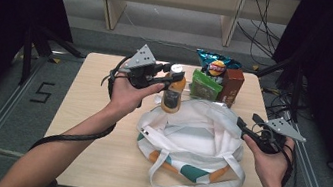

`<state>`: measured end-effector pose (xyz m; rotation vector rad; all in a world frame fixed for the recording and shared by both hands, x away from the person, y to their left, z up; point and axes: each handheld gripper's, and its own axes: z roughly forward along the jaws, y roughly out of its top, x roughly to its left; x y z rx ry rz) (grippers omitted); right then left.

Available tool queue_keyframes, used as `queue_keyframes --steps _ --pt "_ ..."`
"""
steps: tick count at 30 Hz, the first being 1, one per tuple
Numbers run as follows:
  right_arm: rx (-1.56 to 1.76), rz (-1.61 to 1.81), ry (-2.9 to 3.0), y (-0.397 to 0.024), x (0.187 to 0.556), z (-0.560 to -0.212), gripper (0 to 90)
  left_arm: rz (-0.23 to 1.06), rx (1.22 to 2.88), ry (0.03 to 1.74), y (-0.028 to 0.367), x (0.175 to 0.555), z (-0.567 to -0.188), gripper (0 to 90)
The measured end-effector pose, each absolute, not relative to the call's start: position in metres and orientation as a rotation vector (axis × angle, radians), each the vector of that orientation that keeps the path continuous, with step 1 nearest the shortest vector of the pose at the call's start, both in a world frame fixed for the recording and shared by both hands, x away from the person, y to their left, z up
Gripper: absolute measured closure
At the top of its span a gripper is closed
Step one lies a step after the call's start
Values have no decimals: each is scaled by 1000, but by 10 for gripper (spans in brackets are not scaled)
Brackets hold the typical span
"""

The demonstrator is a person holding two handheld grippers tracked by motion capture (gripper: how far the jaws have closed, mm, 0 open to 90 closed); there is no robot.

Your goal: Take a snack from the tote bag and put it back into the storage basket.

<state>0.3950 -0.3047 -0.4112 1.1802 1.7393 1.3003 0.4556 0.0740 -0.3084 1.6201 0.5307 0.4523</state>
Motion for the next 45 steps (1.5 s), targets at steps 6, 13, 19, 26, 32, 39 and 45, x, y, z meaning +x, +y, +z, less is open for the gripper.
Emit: queue_keyframes --steps 6,13,19,26,32,39,45 --pt "1175 1305 1740 -304 395 -411 408 455 1614 527 74 458 -304 588" --pt "1168 1295 1769 -305 395 -412 408 461 1614 534 74 465 -302 587" --pt "1192 1299 1756 -305 394 -411 408 471 1610 530 73 471 -299 588" --pt "1209 1304 1757 -304 393 -411 408 474 1610 527 71 478 -297 588" --pt "1179 1307 1746 -306 395 -412 408 489 1612 530 71 485 -295 588" --pt "1196 1297 1751 -305 394 -412 408 496 1606 531 69 493 -293 587" --pt "1156 1299 1737 -306 396 -413 408 505 1608 527 68 499 -293 588"
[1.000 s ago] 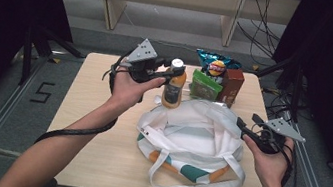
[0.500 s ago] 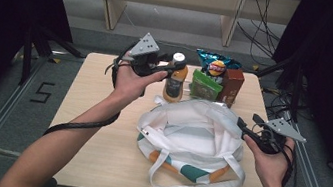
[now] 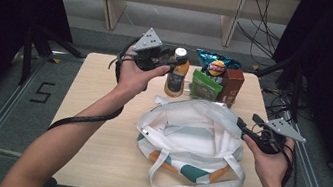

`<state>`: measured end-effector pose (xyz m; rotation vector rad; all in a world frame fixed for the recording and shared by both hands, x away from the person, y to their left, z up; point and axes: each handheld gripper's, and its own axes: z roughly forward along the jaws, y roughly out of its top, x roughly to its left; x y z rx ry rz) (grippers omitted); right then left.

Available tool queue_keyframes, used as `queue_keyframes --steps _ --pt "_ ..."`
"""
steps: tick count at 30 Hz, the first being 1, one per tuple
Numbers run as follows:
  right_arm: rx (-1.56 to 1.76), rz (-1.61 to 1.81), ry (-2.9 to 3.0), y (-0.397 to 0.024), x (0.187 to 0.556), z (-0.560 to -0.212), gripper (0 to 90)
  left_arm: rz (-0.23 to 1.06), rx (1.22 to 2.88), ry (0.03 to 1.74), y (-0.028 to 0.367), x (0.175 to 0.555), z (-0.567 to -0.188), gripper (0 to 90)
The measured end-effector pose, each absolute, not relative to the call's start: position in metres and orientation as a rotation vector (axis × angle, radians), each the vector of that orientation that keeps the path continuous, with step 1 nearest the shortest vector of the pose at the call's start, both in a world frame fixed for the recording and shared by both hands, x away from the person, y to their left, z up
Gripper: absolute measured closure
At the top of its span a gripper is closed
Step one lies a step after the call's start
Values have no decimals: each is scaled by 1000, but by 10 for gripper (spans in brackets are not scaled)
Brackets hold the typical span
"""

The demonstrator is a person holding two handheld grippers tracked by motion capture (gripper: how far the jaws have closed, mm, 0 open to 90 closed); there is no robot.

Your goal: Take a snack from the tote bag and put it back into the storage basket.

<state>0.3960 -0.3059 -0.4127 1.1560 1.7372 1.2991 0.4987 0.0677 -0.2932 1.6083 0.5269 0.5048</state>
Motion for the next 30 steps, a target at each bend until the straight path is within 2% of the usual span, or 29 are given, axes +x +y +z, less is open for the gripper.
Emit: queue_keyframes --steps 30 --pt "1174 1301 1764 -307 394 -412 408 515 1625 530 55 526 -304 587"
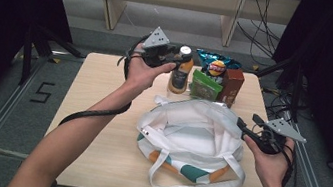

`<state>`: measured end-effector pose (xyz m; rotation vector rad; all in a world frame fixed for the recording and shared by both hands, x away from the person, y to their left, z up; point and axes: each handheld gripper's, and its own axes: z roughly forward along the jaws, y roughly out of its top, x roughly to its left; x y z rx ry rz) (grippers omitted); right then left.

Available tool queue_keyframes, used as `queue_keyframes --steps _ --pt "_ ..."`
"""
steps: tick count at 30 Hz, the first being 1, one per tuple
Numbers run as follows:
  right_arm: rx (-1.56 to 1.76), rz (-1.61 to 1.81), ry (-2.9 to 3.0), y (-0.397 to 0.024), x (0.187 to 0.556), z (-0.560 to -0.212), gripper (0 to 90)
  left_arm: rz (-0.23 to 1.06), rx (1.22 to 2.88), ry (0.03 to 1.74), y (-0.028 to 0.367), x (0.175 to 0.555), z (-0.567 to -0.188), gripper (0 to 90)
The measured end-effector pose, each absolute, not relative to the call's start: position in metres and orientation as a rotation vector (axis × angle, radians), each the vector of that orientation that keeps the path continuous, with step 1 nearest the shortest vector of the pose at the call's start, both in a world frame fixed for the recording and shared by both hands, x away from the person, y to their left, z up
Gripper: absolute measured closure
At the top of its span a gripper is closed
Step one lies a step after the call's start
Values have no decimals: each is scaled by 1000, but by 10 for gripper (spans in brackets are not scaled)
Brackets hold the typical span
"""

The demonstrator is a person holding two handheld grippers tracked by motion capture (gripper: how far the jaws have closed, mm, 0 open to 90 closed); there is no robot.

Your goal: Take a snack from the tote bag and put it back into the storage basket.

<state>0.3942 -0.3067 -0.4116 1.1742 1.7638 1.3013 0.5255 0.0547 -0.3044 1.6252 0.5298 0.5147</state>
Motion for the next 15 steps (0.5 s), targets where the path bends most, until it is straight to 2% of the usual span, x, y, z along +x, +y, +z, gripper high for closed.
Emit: queue_keyframes --steps 15 --pt "1188 1304 1761 -307 393 -411 408 528 1656 549 48 548 -322 587"
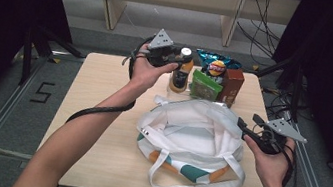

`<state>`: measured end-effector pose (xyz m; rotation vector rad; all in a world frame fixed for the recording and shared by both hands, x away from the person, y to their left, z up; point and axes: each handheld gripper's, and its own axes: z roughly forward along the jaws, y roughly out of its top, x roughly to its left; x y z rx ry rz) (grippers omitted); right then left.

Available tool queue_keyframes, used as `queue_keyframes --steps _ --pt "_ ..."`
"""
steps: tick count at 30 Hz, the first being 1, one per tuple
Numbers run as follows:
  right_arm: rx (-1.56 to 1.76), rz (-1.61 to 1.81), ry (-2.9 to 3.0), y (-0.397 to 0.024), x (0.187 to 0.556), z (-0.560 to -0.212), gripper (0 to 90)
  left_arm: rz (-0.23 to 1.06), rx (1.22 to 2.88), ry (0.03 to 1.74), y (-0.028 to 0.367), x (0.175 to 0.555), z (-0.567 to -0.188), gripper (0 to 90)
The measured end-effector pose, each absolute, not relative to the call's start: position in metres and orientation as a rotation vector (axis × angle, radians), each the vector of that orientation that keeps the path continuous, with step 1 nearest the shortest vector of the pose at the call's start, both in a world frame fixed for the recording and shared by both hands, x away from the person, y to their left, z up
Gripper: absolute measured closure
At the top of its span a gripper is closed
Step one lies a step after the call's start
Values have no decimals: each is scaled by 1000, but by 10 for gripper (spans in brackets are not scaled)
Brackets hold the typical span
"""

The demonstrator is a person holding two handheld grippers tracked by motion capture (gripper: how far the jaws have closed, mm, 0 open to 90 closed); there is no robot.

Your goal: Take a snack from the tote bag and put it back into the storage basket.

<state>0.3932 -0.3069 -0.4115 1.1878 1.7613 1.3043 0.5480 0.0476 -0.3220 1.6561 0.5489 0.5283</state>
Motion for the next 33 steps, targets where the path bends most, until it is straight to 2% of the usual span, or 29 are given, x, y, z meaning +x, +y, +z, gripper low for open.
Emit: queue_keyframes --steps 33 --pt "1207 1319 1748 -304 393 -412 407 540 1683 571 43 573 -332 587"
